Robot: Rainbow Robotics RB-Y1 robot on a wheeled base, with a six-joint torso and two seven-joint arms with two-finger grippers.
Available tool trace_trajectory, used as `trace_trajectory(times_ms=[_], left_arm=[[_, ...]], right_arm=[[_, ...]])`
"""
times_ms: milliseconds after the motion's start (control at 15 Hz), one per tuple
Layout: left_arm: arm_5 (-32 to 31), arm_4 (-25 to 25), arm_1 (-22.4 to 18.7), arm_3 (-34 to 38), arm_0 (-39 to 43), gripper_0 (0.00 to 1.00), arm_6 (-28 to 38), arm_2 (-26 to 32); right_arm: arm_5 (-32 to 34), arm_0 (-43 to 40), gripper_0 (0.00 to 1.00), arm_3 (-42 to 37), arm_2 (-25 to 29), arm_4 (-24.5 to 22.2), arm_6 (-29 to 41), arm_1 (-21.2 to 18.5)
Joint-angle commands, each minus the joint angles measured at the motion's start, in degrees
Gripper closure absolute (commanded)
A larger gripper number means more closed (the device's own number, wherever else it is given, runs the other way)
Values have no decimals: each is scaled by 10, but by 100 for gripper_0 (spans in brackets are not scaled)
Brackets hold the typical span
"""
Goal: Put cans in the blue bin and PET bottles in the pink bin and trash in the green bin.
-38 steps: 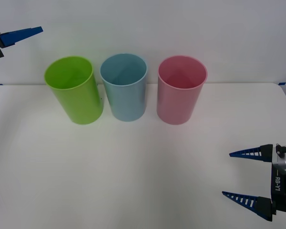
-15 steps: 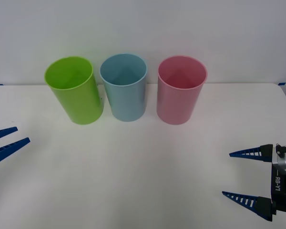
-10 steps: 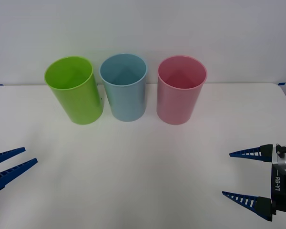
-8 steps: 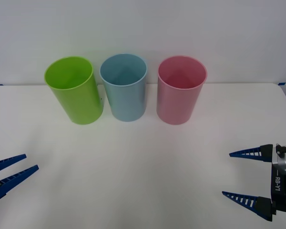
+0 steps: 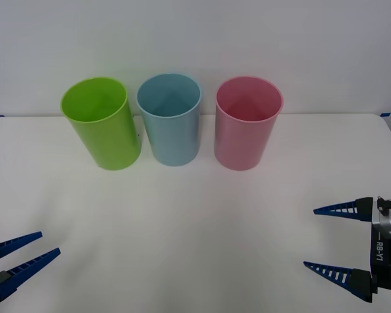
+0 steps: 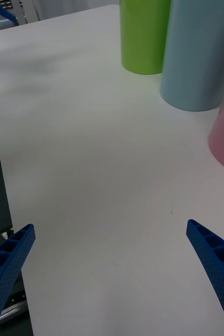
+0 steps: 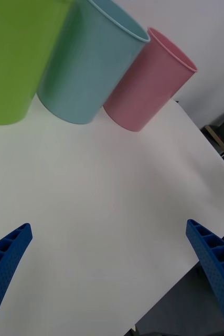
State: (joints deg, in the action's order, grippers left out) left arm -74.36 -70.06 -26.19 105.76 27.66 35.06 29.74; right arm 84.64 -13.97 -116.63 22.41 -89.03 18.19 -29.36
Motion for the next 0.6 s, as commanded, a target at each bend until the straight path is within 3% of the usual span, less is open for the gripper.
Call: trace_trajectory(times_ms=[67,600], left_arm=[[1,-9,1,1,0,0,-5,-2],[5,-23,2,-3,-7,0,-10,-6]], right_arm=[[0,0,0,0,0,0,0,0],[0,0,0,0,0,0,0,0]])
